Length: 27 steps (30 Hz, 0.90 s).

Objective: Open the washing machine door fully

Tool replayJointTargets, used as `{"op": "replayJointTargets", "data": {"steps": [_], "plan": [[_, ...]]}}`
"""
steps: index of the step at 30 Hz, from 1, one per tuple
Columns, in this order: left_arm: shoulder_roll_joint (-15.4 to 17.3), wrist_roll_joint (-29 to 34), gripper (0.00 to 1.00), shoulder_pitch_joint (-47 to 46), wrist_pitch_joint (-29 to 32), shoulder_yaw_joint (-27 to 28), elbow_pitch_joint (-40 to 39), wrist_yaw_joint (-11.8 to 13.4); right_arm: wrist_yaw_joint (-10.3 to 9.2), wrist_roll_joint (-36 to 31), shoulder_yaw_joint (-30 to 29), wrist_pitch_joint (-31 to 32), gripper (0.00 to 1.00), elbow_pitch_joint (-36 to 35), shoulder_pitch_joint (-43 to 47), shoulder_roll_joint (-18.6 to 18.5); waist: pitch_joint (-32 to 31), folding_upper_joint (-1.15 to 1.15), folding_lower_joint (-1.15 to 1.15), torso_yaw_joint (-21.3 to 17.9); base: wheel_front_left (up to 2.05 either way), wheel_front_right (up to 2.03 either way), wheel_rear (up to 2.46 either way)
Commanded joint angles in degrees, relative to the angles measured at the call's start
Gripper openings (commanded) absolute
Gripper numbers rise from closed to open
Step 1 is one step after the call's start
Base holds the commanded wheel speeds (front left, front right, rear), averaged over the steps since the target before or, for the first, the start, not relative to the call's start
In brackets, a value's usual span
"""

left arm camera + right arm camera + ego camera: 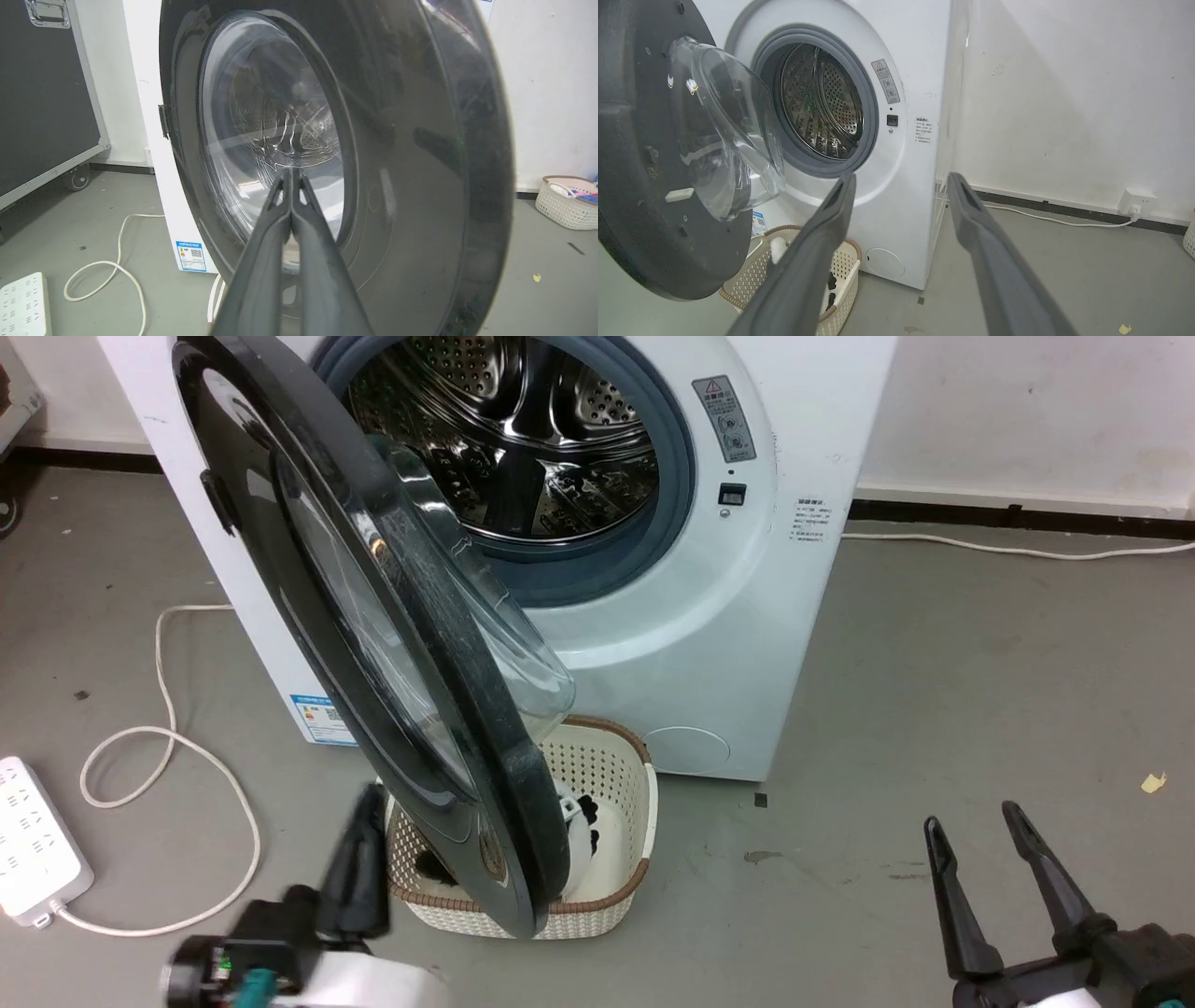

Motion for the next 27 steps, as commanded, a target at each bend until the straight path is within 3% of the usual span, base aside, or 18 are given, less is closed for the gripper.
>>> {"op": "replayJointTargets", "data": {"steps": [1,8,14,20,27], "plan": [[0.1,-0.4,0.00,-0.1,-0.3,0.6,-0.8,0.3,0.05,-0.2,-0.1,-0.2,1.00,-0.5,-0.6,0.3,0.0,0.00,0.00,-0.1,0.00,0.00,0.00],[-0.1,-3.2,0.00,-3.3,-0.3,6.3,-12.1,1.1,0.05,1.3,-0.2,-0.3,1.00,-1.2,-1.0,0.3,0.4,0.00,0.00,-0.4,0.00,0.00,0.00],[-0.2,-2.2,0.00,-9.2,-0.3,6.7,-22.6,2.4,0.05,1.8,0.3,-0.3,1.00,-1.0,-1.0,0.3,0.4,0.00,0.00,-0.6,0.00,0.00,0.00],[-0.2,-0.1,0.00,-12.8,1.1,0.0,-27.1,1.8,0.05,2.0,0.6,-0.3,1.00,-0.8,-1.1,0.3,0.4,0.00,0.00,-1.4,0.00,0.00,0.00],[-0.2,0.2,0.00,-9.8,8.2,-10.9,-24.5,1.3,0.05,4.0,0.2,-0.3,1.00,-0.8,-1.5,0.3,0.9,0.00,0.00,-2.6,0.00,0.00,0.00]]}}
